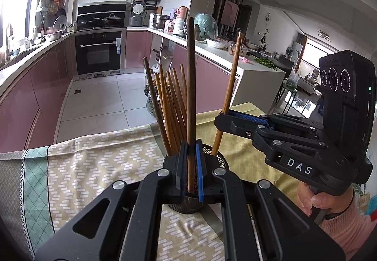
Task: Organize utensils
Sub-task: 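Lower the left tool's chopstick into the mesh cup and open while the right tool releases its own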
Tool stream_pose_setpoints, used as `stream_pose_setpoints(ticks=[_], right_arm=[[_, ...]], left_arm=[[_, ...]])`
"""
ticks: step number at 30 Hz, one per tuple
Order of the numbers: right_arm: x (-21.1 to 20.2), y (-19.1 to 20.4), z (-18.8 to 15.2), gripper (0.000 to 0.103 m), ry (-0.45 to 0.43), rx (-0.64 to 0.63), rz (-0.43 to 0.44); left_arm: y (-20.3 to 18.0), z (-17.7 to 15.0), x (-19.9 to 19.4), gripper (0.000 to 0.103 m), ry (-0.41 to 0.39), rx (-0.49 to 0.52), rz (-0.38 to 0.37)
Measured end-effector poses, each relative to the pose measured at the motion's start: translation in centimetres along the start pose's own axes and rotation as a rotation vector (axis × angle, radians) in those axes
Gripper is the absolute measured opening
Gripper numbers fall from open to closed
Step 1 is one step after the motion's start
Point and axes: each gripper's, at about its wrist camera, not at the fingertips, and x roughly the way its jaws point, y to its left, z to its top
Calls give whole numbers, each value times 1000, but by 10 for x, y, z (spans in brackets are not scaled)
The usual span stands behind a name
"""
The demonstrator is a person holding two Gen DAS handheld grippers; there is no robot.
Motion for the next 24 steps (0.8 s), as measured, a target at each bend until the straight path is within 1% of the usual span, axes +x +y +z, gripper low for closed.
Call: stream_pose_setpoints(ticks=[11,24], right_arm=[[17,3,-5,6,54,-6,1],[27,-3,-4,6,69,11,-2]], left_arm=[[3,-1,11,8,28,-3,1],[13,6,37,8,52,-24,22]])
